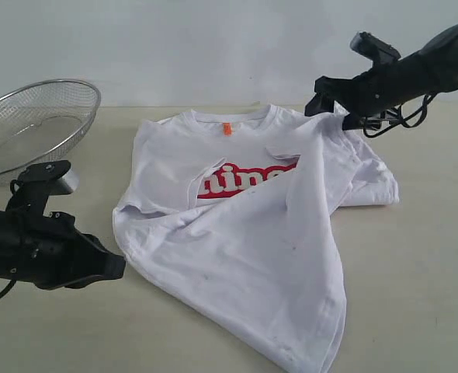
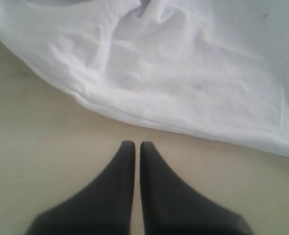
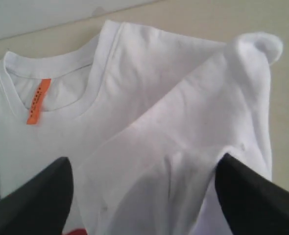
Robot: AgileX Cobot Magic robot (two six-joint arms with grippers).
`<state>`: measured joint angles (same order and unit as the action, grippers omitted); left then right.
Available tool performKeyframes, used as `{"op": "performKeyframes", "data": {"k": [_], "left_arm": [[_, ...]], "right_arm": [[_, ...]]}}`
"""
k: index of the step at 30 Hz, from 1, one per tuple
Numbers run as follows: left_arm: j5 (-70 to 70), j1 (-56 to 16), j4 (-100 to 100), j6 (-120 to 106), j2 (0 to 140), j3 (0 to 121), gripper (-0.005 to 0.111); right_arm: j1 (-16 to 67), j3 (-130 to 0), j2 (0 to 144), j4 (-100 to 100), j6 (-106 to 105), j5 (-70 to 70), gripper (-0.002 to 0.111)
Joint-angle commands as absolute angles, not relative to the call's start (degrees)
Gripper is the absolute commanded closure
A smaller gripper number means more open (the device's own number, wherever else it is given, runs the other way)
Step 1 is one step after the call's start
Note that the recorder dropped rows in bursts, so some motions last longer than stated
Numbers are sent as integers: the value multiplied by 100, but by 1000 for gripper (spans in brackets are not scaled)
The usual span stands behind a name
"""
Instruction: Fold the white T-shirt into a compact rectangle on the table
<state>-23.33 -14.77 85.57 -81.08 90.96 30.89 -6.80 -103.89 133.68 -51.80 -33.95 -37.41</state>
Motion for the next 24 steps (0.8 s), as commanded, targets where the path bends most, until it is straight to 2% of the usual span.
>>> {"op": "performKeyframes", "data": {"k": [1,3,8,11,15,17,21,24], "left_arm": [[-2350,-1521,8590,-8060,9112,3074,102],[-2350,-1521,8590,-8060,9112,3074,102],[-2361,-1521,8590,-8060,9112,3074,102],[-2361,-1521,8590,-8060,9112,3074,102],[-2350,-1521,8590,-8060,9112,3074,102],[-2350,-1521,8590,-8060,9112,3074,102],[-2424,-1521,8590,-8060,9112,3074,102],[-2422,-1521,8590,-8191,9112,3074,102]], "right_arm": [[-686,-10729,13307,-5127,-3339,-3874,46],[-686,-10871,13307,-4838,-3198,-3999,51],[-686,-11093,13307,-2799,-1854,-4488,51],[-686,-11203,13296,-2300,-1502,-5042,53],[-686,-11208,13307,-2275,-1582,-5401,83],[-686,-11208,13307,-2275,-1594,-5508,92],[-686,-11208,13307,-2315,-1853,-6880,82],[-686,-11208,13307,-2366,-2049,-6996,93]]}}
